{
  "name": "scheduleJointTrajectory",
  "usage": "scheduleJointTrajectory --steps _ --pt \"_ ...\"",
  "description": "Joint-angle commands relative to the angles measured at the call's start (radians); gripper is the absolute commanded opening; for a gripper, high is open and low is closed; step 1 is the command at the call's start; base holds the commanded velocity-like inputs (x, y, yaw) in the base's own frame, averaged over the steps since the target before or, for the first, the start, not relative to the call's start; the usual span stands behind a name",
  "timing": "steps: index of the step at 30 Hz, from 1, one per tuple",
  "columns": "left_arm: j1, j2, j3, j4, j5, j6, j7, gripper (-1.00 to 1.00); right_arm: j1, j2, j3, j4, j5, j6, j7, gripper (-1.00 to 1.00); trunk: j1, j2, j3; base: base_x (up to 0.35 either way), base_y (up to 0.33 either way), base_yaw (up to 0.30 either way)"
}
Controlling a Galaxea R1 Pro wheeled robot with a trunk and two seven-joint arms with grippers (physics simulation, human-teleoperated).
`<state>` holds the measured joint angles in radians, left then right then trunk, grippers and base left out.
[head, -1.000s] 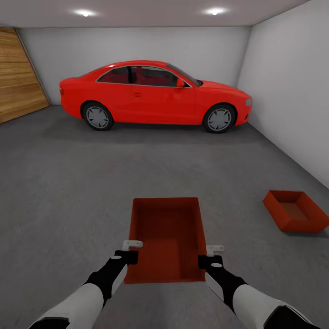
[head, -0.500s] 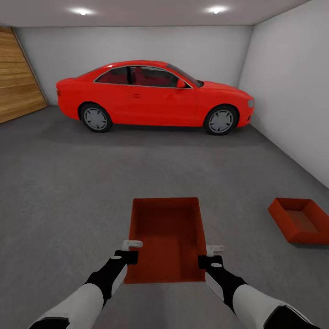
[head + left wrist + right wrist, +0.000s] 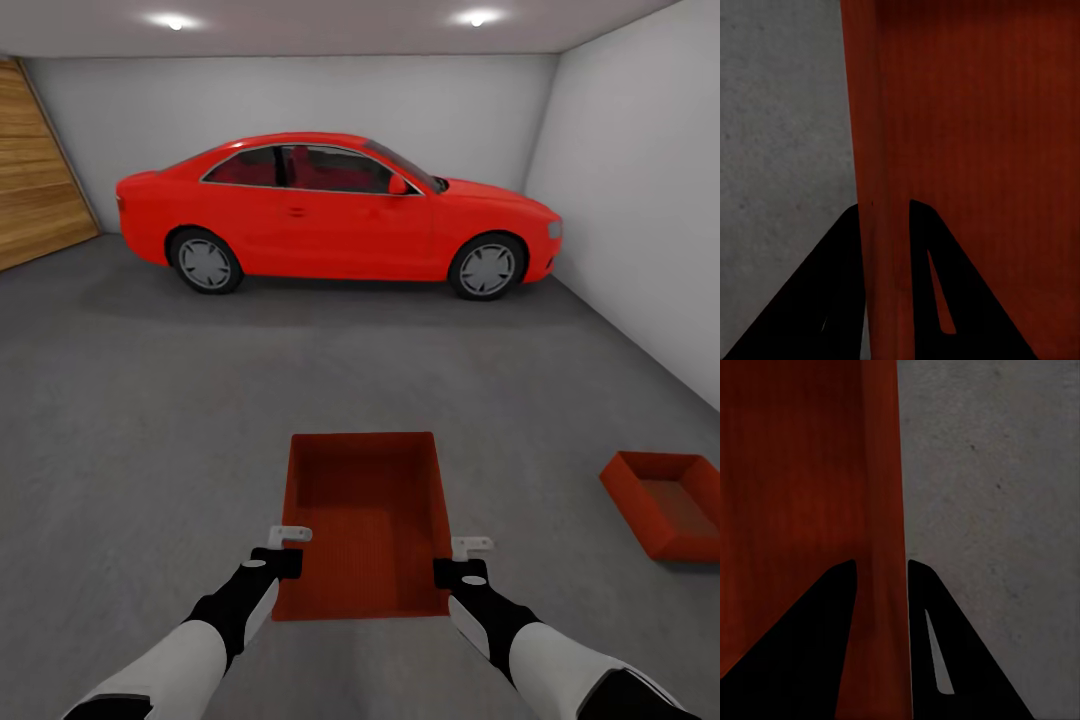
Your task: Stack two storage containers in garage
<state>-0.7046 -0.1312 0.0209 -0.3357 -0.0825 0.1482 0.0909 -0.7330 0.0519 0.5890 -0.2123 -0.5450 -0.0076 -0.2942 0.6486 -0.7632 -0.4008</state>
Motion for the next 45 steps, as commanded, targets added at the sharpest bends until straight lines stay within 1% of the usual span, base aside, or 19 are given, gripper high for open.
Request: scheduleJointTrajectory --steps 1,45 --pt "0.001 -0.002 -0.029 0.018 0.009 0.005 0.006 -1.00 -0.002 0.000 -0.001 -0.001 0.011 -0.003 -0.012 -1.00 0.001 -0.001 -0.001 0.324 0.000 0.000" --pt "0.001 -0.002 -0.029 0.018 0.009 0.004 0.006 -1.00 -0.002 0.000 -0.001 -0.001 0.011 -0.003 -0.013 -1.00 0.001 -0.001 -0.001 0.324 0.000 0.000"
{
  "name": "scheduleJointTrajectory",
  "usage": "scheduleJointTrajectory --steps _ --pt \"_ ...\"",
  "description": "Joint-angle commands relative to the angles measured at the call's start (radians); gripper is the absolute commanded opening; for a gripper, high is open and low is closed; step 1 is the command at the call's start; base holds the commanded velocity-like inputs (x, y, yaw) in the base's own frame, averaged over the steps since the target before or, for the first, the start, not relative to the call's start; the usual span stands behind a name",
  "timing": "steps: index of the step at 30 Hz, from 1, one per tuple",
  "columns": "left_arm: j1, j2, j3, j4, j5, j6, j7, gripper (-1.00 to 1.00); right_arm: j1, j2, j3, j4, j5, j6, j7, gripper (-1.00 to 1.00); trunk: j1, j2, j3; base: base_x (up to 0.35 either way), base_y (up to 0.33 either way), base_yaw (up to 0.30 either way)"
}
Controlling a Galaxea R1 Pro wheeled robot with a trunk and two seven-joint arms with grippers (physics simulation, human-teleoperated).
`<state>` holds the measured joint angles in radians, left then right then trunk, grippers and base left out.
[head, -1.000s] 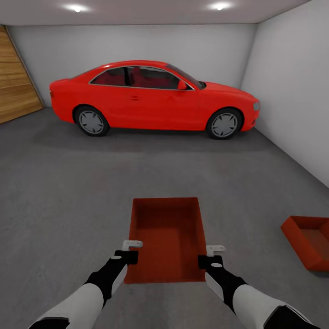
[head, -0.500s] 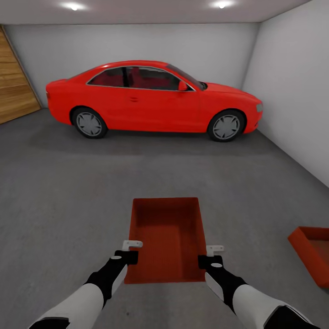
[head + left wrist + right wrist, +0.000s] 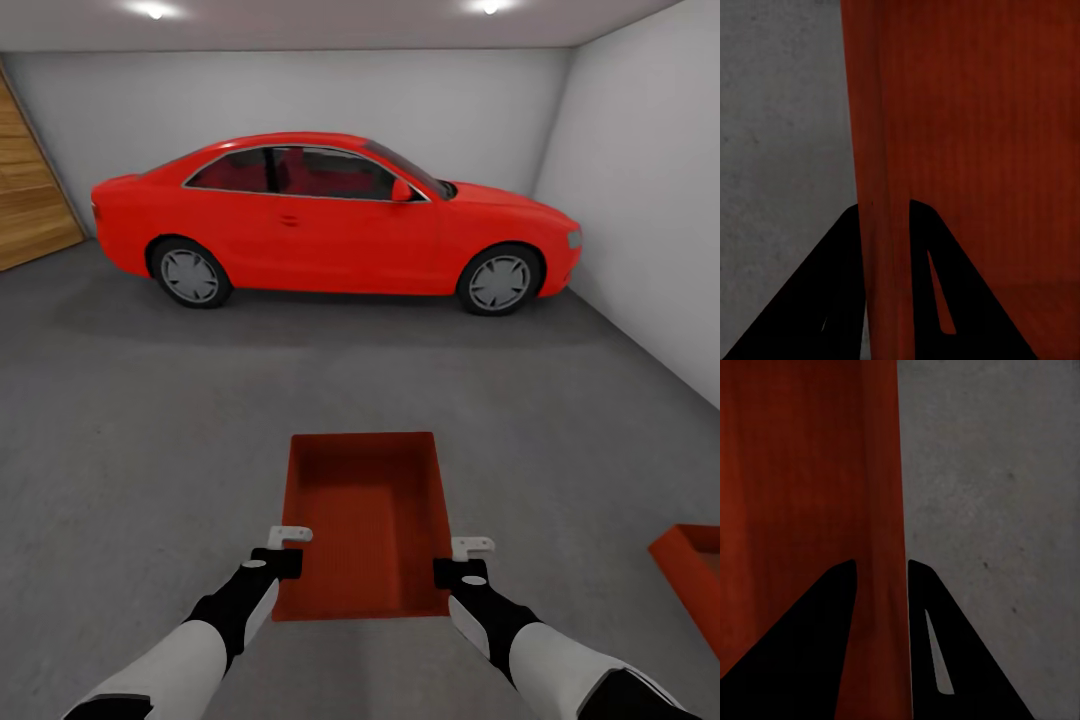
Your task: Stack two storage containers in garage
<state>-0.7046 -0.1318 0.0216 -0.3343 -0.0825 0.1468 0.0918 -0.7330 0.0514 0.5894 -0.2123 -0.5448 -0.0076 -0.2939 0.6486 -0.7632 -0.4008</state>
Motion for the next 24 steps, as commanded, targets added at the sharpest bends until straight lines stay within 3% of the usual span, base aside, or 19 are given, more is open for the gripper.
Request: scheduleJointTrajectory --steps 1,24 --pt "0.001 -0.002 -0.029 0.017 0.009 0.005 0.005 -1.00 -0.002 0.000 -0.002 -0.001 0.011 -0.003 -0.013 -1.00 0.001 -0.001 -0.001 0.324 0.000 0.000" --pt "0.001 -0.002 -0.029 0.017 0.009 0.004 0.005 -1.00 -0.002 -0.001 -0.002 -0.001 0.011 -0.003 -0.013 -1.00 0.001 -0.001 -0.001 0.324 0.000 0.000"
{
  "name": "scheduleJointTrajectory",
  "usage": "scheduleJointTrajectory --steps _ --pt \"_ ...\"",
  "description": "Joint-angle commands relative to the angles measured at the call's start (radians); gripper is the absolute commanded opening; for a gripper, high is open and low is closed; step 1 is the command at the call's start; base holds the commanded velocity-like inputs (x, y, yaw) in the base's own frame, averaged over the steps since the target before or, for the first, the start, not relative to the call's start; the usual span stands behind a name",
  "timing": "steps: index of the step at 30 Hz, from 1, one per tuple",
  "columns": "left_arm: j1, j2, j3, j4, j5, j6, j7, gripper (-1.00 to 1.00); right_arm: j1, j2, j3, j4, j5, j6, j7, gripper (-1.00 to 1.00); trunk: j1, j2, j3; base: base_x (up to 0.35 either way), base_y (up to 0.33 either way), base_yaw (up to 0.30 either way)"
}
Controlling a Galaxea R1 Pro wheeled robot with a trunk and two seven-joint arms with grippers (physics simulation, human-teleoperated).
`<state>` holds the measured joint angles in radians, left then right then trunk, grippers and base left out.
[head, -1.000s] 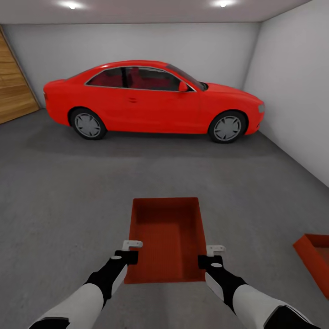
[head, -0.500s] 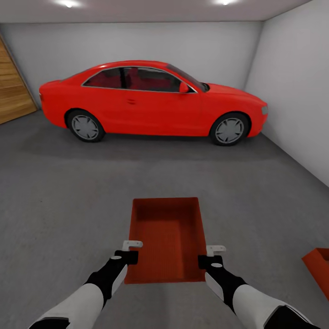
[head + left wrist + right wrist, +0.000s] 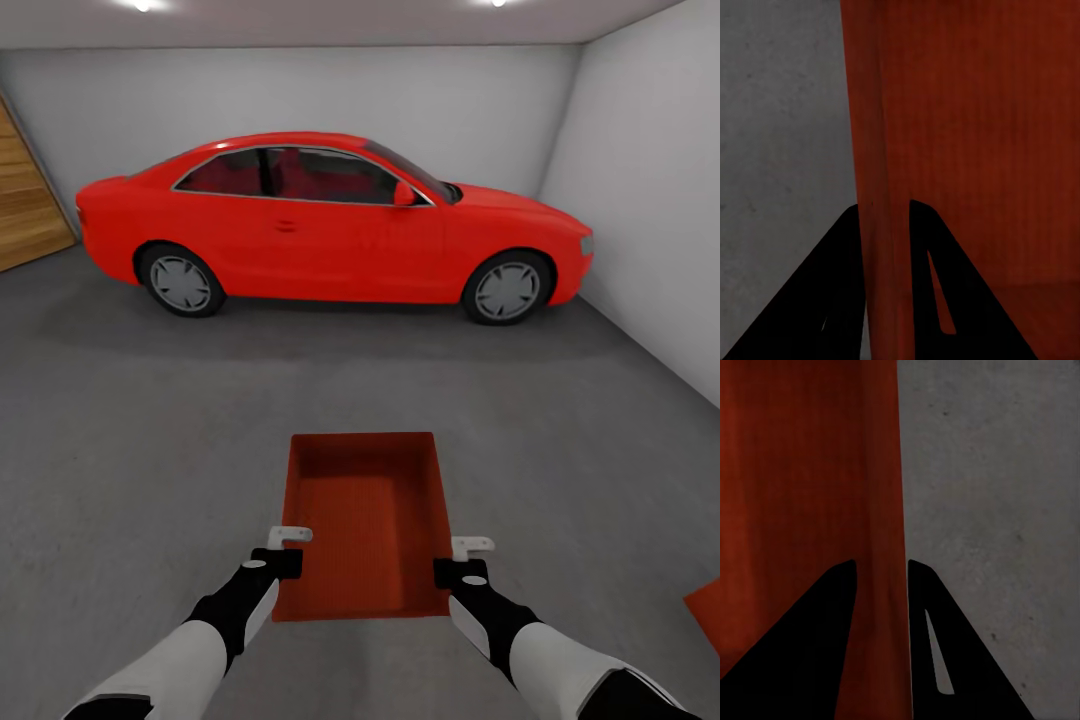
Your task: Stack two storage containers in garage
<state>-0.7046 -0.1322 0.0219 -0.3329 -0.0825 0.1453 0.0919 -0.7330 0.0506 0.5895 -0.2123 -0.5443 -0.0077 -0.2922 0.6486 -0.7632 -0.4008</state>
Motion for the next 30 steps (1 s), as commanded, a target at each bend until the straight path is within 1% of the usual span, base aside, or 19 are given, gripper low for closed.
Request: scheduleJointTrajectory --steps 1,13,18,22,30 --pt "0.001 -0.001 -0.030 0.015 0.009 0.005 0.005 -1.00 -0.002 0.000 -0.002 -0.001 0.010 -0.003 -0.015 -1.00 0.001 -0.001 -0.001 0.324 0.000 0.000" --pt "0.001 -0.001 -0.029 0.014 0.008 0.003 0.005 -1.00 -0.002 0.000 -0.002 -0.001 0.010 -0.003 -0.015 -1.00 0.001 -0.001 -0.001 0.321 0.000 0.000" --pt "0.001 -0.001 -0.029 0.014 0.008 -0.001 0.005 -1.00 -0.002 0.000 -0.002 -0.001 0.010 -0.003 -0.015 -1.00 0.001 -0.001 -0.001 0.247 0.000 0.000" --pt "0.001 -0.002 -0.030 0.014 0.007 -0.002 0.005 -1.00 -0.002 0.000 -0.002 -0.001 0.010 -0.003 -0.015 -1.00 0.001 -0.001 -0.001 0.117 0.000 0.000" --pt "0.001 -0.001 -0.030 0.014 0.008 -0.003 0.005 -1.00 -0.002 0.000 -0.002 -0.001 0.010 -0.003 -0.015 -1.00 0.001 -0.001 -0.001 0.013 0.000 0.000"
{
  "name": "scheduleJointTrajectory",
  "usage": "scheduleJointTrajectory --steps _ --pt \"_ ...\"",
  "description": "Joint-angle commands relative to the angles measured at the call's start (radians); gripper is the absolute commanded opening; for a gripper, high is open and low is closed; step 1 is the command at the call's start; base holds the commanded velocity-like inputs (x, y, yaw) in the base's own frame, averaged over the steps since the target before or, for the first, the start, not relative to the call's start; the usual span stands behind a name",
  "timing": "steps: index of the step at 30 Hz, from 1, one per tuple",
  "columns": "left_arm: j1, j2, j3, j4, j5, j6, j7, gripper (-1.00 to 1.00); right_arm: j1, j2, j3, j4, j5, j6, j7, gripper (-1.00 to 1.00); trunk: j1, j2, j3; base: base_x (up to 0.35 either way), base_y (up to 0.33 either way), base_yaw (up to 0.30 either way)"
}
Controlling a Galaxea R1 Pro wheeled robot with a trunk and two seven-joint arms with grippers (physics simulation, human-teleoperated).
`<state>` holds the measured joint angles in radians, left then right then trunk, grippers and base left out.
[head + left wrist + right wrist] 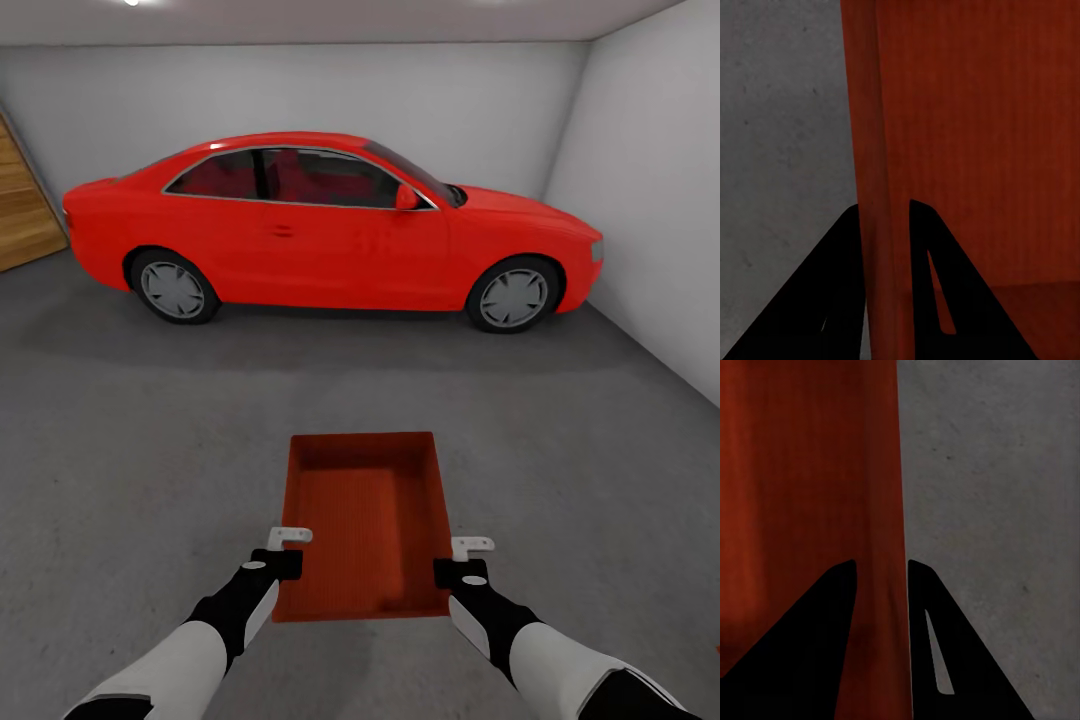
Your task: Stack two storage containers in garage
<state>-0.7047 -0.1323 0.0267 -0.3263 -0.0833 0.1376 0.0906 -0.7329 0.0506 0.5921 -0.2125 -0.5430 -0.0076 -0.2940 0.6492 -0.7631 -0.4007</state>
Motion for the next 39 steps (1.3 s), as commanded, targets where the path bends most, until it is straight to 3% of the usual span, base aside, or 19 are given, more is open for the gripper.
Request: scheduleJointTrajectory --steps 1,16,39 --pt "0.001 -0.001 -0.034 0.007 0.008 0.005 0.006 -1.00 -0.002 0.000 -0.005 -0.001 0.009 -0.003 -0.012 -1.00 0.000 -0.001 -0.001 0.000 0.000 0.000" --pt "0.001 -0.002 -0.034 0.007 0.010 0.006 0.006 -1.00 -0.002 0.000 -0.005 -0.001 0.009 -0.003 -0.013 -1.00 0.000 -0.001 -0.001 0.000 0.000 -0.016" --pt "0.001 -0.003 -0.034 0.007 0.010 0.007 0.006 -1.00 -0.002 0.000 -0.005 -0.001 0.009 -0.003 -0.013 -1.00 0.000 -0.001 -0.001 0.000 0.000 -0.276"
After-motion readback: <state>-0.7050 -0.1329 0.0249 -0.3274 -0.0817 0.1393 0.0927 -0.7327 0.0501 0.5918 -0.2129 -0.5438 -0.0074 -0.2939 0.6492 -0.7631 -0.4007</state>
